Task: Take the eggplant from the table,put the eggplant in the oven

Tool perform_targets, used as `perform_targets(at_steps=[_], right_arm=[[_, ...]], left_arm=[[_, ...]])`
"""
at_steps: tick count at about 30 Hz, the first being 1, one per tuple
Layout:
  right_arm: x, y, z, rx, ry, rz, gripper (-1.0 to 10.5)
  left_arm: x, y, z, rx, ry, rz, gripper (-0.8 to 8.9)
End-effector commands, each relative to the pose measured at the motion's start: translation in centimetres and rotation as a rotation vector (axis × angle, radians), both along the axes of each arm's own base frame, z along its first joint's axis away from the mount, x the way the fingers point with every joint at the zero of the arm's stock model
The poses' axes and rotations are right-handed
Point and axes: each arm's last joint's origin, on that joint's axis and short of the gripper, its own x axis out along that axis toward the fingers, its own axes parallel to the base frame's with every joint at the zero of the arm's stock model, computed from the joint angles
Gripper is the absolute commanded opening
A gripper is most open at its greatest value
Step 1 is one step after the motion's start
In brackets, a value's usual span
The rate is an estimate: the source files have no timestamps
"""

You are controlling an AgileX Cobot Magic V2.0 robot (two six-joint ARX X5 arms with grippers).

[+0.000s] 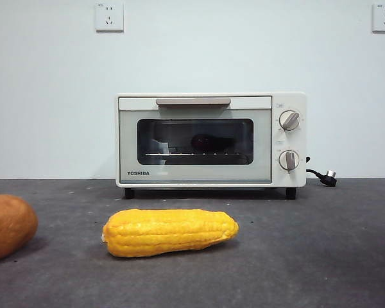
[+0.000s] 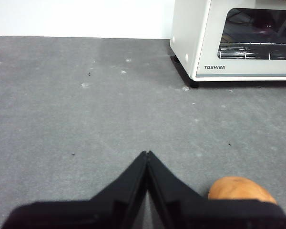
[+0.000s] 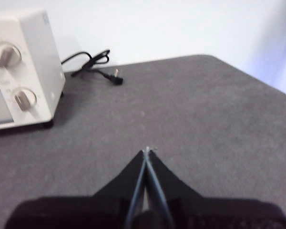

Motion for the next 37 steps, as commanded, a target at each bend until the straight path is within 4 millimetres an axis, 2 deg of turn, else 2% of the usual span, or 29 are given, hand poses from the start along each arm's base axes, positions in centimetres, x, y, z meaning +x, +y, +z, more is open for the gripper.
perform_targets(at_steps=[1, 37], right_arm=[[0.12, 0.01, -0.93, 0.001, 0.029, 0.008, 0.0], [0.09, -0.02, -1.09, 0.003, 0.047, 0.011, 0.0]], left_arm=[[0.07, 0.0, -0.3, -0.004, 0.001, -0.001, -0.03], [0.07, 0.0, -0.3, -0.004, 0.001, -0.001, -0.03]])
